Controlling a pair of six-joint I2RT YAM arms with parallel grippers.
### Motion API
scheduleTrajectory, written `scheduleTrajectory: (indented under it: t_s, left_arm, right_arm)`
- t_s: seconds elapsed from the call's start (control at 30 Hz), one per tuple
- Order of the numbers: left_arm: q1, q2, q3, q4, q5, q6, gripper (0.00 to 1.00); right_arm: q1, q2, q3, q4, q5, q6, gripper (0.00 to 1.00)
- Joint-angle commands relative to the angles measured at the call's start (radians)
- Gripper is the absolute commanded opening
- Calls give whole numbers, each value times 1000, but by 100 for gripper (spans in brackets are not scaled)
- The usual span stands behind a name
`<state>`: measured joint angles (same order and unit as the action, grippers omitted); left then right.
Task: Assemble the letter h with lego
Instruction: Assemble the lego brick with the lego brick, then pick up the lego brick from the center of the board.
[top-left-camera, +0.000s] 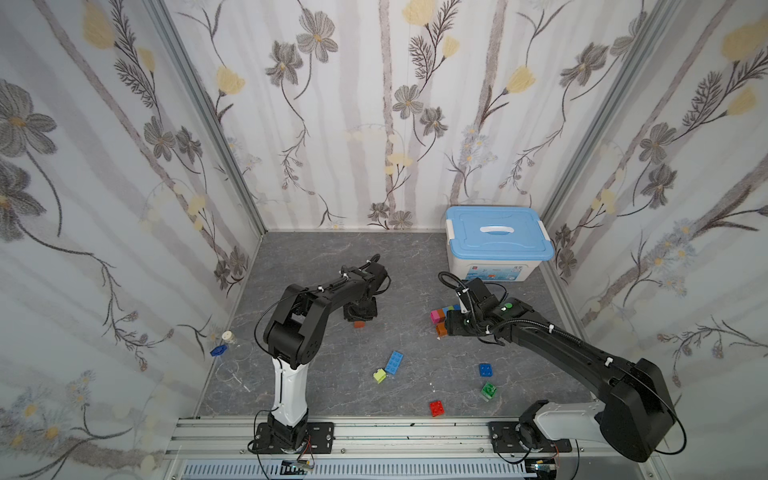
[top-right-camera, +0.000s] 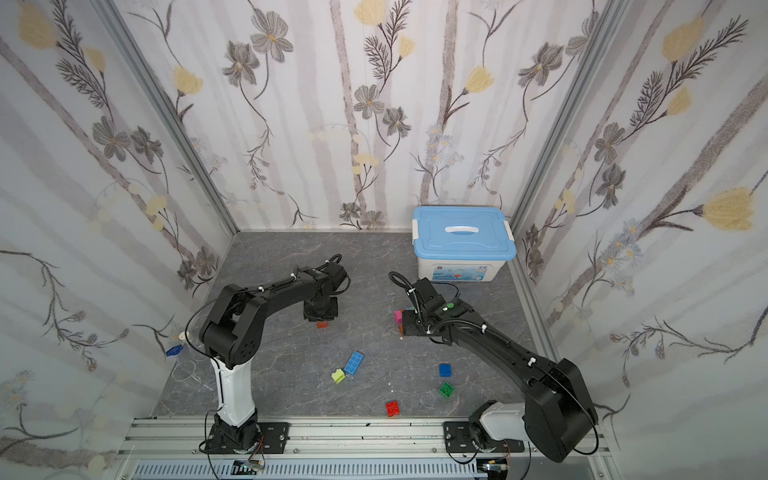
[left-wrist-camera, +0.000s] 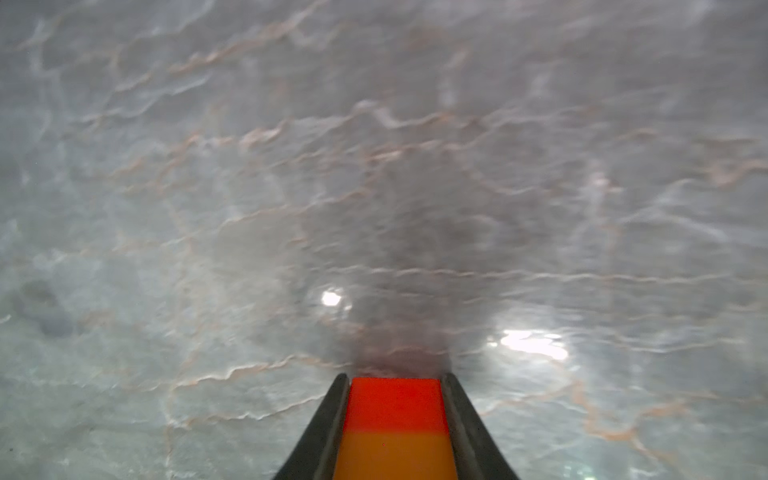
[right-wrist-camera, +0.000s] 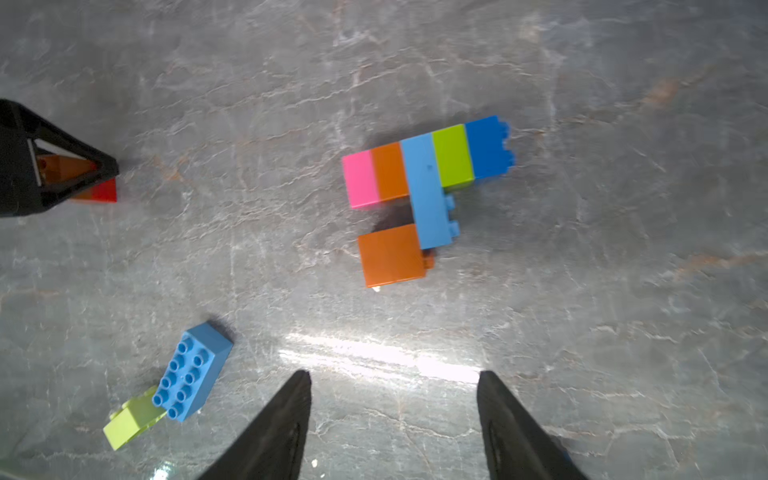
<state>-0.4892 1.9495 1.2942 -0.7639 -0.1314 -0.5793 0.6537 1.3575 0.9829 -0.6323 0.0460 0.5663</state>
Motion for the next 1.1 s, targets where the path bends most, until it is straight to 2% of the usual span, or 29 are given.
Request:
scheduleTrajectory:
  t_s: [0.0, 0.13, 0.2, 0.3, 0.37, 0.43, 0.57, 0.87, 1.07]
  left_arm:
    - [51, -34, -84, 73, 13, -72, 25]
    - [118, -85, -162, 119, 2, -153, 32]
    - [142, -121, -199, 155, 9, -181, 41]
    - [179, -169, -226, 164, -3, -207, 46]
    - [196, -222, -262, 181, -15, -231, 54]
    - [208, -277, -295, 197, -28, -248, 65]
    - [218, -373, -322, 178, -21, -264, 76]
    - [233, -627, -344, 94, -37, -274, 79]
    - [309, -769, -340, 47, -42, -244, 80]
  right_arm:
    - [100, 79, 72, -15, -9, -87, 66]
    - [256, 232, 208, -70, 11, -81, 66]
    - [330, 316, 273, -78, -6, -65, 66]
    - [435, 400, 352, -78, -14, -64, 66]
    - [475, 441, 371, -55, -28, -62, 66]
    - [507, 475, 381, -28, -40, -68, 66]
    - [531, 522, 419, -56, -16, -79, 67]
    - [561, 589, 452, -55, -51, -73, 63]
    - [567, 629, 454, -35, -37, -69, 56]
